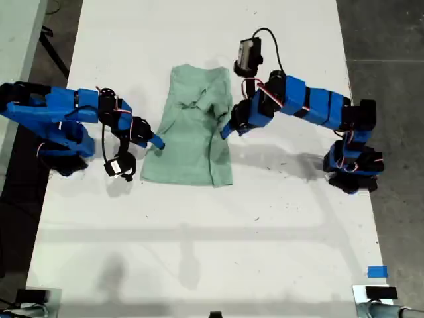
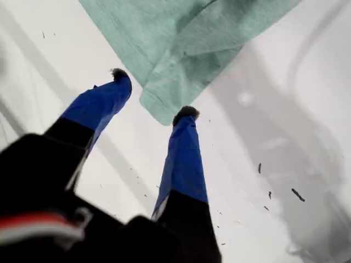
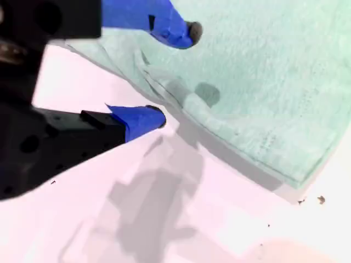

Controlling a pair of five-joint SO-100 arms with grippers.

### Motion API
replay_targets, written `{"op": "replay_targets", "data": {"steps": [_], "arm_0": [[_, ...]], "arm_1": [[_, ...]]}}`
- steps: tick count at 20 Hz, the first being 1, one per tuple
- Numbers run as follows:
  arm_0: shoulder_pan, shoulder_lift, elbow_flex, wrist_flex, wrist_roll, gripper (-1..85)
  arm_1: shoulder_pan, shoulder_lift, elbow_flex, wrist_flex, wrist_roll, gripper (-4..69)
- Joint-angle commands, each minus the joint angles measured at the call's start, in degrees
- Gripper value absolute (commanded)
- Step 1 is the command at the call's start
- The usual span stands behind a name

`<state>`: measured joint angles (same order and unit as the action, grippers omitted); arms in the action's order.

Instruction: Fold t-shirt

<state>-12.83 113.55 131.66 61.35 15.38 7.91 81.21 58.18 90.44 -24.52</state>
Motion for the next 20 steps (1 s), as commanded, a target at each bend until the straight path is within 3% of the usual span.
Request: {"op": "replay_targets", "data": {"steps": [1, 6, 8, 12, 20], "arm_0": [[0.3, -1.8, -0.4, -2.6, -0.5, 24.0], [-0.1, -7.4, 0.5, -7.2, -0.9, 17.4], [-0.4, -9.0, 0.7, -8.3, -1.1, 1.5], [-0.4, -9.8, 0.4, -7.9, -1.7, 0.0], [-3.3, -0.3, -5.6, 9.8, -1.7, 0.0]], "arm_1": [[1.0, 6.4, 1.0, 0.2, -0.6, 20.1], [1.1, 7.3, 3.0, 0.0, -0.6, 18.8], [1.2, 7.4, 3.9, -0.3, -0.5, 18.5], [1.4, 7.5, 5.4, -0.7, -0.5, 18.4], [1.9, 8.7, 7.7, -1.4, -0.8, 18.3]]}}
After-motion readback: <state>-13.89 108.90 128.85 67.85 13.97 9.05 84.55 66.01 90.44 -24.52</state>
